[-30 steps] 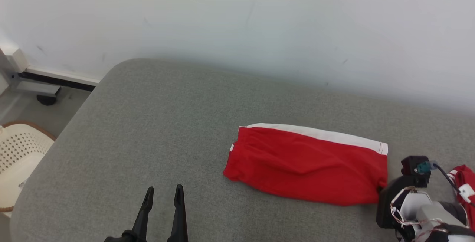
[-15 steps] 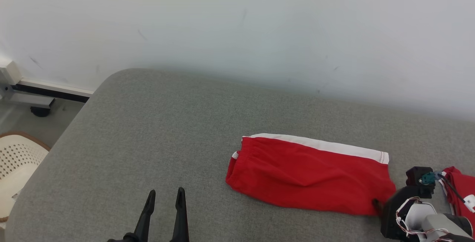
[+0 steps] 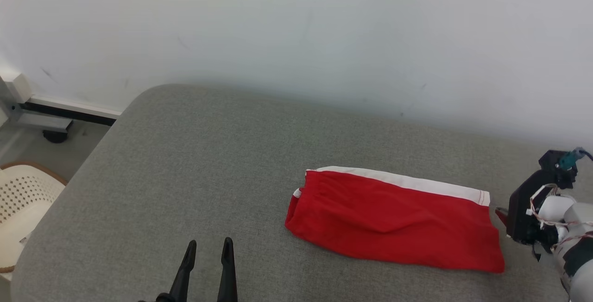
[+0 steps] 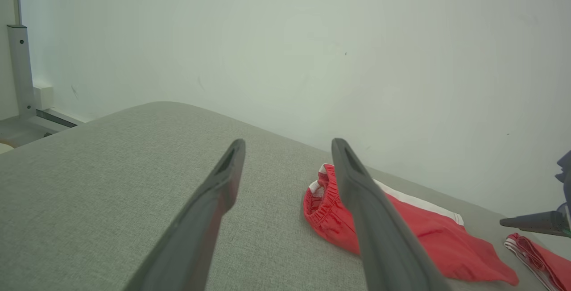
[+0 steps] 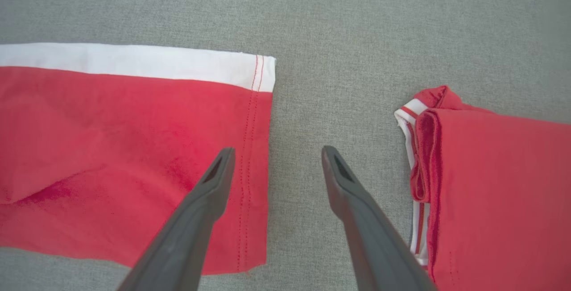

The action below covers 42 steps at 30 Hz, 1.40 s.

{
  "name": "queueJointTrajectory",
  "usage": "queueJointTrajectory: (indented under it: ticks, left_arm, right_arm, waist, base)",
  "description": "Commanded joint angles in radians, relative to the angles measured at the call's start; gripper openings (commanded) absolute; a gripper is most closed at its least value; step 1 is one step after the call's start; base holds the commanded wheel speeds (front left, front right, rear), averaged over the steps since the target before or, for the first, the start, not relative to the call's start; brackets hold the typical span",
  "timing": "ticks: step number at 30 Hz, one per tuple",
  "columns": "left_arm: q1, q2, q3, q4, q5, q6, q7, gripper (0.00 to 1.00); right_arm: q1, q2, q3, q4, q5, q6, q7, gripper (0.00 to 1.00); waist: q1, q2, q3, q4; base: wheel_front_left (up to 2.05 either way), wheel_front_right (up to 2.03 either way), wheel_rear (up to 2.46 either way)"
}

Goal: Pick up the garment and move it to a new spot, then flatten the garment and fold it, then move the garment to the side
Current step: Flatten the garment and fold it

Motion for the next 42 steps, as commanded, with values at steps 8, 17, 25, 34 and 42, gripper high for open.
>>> queueJointTrajectory:
  ticks: [8, 17, 25, 34, 42]
  left_arm:
    - [-0.022, 0.001, -0.027, 0.012, 0.0, -0.009, -0.003, 1.0]
    - [-0.043, 0.001, -0.04, 0.005, -0.007, -0.005, -0.003, 1.0]
    - [-0.055, 0.001, -0.055, 0.003, -0.012, 0.0, -0.003, 1.0]
    - [-0.063, 0.001, -0.07, 0.009, -0.033, 0.008, -0.003, 1.0]
    - [-0.065, 0.001, -0.073, 0.009, -0.036, 0.011, -0.003, 1.0]
  right_arm:
    - [-0.036, -0.055, -0.126, 0.033, -0.071, -0.003, 0.163, 1.0]
    - [0.009, -0.045, -0.326, 0.033, -0.189, -0.003, 0.228, 1.0]
    - [-0.001, 0.002, -0.518, 0.034, -0.355, -0.003, 0.229, 1.0]
    - [-0.011, 0.06, -0.717, 0.028, -0.605, -0.003, 0.232, 1.0]
    - [0.052, 0.111, -0.923, -0.124, -0.804, -0.003, 0.274, 0.0]
  waist:
    - [0.0001, 0.0, 0.059, 0.074]
    - [0.0001, 0.0, 0.107, 0.119]
    - [0.0001, 0.0, 0.131, 0.146]
    - [0.0001, 0.0, 0.152, 0.174]
    - [0.0001, 0.0, 0.158, 0.184]
  base:
    - [0.0, 0.0, 0.0]
    - [0.0, 0.0, 0.0]
    - [0.0, 0.0, 0.0]
    - [0.0, 0.0, 0.0]
    - [0.0, 0.0, 0.0]
